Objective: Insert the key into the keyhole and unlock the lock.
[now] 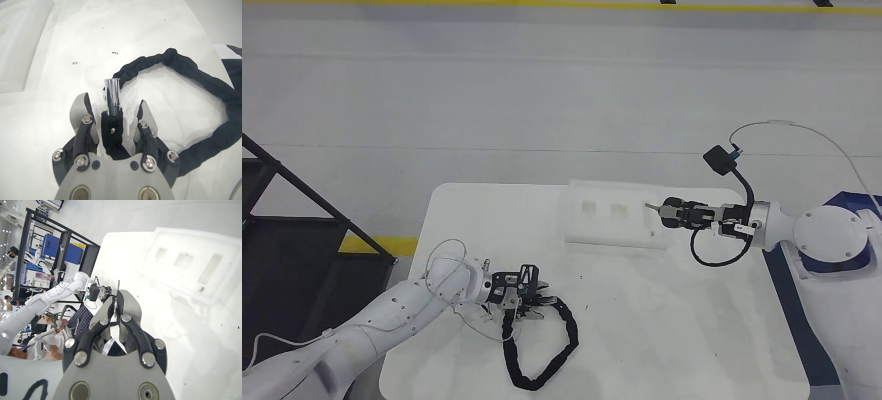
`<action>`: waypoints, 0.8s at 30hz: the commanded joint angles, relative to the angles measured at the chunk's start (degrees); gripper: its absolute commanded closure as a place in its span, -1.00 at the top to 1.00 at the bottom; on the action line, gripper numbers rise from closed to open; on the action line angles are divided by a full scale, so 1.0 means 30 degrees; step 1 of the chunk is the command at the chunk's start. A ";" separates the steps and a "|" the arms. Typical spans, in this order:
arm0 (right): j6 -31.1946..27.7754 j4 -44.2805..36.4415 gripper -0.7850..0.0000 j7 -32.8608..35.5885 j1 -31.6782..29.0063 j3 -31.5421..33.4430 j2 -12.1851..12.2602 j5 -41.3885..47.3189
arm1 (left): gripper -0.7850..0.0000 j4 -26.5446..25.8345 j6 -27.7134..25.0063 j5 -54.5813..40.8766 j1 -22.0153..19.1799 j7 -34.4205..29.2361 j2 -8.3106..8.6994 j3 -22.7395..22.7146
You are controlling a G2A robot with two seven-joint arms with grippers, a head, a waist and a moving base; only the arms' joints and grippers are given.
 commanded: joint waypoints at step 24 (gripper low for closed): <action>0.0000 0.0000 -1.00 0.0000 0.0000 0.0000 0.0000 0.0000 | -1.00 -0.0460 -0.2658 -0.1119 -0.0417 -0.0020 -0.0393 -0.1755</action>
